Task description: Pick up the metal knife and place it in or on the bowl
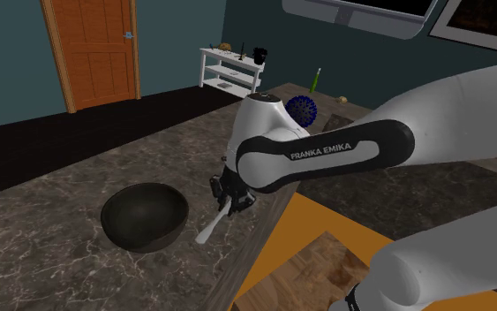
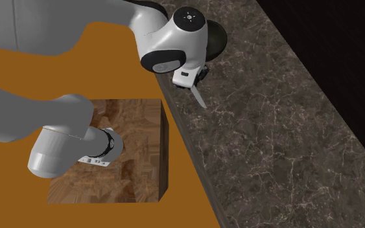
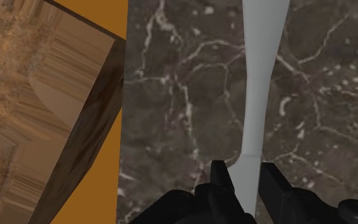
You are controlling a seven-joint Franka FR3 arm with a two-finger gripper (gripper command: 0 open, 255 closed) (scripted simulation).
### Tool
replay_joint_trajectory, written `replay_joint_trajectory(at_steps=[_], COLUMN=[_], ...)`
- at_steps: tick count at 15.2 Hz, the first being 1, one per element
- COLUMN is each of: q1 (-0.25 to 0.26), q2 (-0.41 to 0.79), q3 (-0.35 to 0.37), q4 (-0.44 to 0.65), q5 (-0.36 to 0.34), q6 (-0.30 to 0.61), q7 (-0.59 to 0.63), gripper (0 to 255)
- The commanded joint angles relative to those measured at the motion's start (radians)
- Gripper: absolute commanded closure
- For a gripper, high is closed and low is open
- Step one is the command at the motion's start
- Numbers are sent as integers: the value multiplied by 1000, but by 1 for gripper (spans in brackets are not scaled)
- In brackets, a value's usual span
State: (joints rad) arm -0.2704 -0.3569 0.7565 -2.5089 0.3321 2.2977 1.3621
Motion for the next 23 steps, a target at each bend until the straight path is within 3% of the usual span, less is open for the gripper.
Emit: replay_joint_trajectory(at_steps=[1, 23], q1=[6, 17], q2=[-23, -140], q3=[-15, -117], q4=[15, 226], q5=[6, -8], q6=[-37, -362], q7=[-7, -18], gripper=[255, 255])
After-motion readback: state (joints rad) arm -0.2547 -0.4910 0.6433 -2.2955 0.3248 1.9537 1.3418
